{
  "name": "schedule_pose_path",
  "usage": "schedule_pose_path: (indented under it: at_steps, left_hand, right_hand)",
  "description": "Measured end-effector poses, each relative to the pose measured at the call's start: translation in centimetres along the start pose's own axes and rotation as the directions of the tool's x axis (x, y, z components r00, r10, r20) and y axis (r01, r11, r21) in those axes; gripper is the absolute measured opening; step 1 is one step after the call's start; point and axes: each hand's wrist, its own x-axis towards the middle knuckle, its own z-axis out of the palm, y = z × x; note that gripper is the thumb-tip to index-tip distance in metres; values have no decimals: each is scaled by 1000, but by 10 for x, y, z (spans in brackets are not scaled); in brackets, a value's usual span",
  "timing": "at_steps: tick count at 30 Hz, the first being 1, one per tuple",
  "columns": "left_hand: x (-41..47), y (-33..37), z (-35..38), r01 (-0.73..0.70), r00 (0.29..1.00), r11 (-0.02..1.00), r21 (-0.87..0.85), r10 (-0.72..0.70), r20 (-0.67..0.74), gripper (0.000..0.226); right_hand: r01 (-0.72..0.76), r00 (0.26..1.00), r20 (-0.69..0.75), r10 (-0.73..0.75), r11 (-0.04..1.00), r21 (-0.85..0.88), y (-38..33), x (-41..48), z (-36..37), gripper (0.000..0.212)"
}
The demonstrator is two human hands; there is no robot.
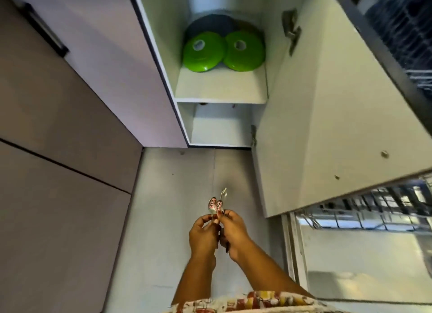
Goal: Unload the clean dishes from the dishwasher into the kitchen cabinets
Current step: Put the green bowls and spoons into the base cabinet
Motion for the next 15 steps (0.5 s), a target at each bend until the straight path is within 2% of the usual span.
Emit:
schedule_pose_path:
  at_steps: [4, 8, 10, 13, 15]
  left_hand:
    - [28, 72, -18, -95, 994, 995, -43, 97, 57, 16]
    - [52, 147, -30, -168, 973, 984, -53, 174, 150, 17]
    - [62, 176, -33, -208, 967, 977, -39, 212, 145, 20]
    - [79, 206, -33, -281, 955, 957, 73, 270, 124, 28]
    - [89, 217, -27, -273, 958, 955, 115, 258, 128, 29]
  right_hand:
    - [85, 996, -7, -85, 995, 52, -55, 17, 52, 17]
    - [186, 981, -78, -179, 978, 99, -113, 36, 83, 15]
    - [258, 963, -116, -244, 958, 126, -141, 45, 86, 16]
    - [351, 925, -158, -345, 936, 11, -178, 55, 87, 19]
    - [364, 910, -174, -376, 926, -95, -198, 57, 84, 24]
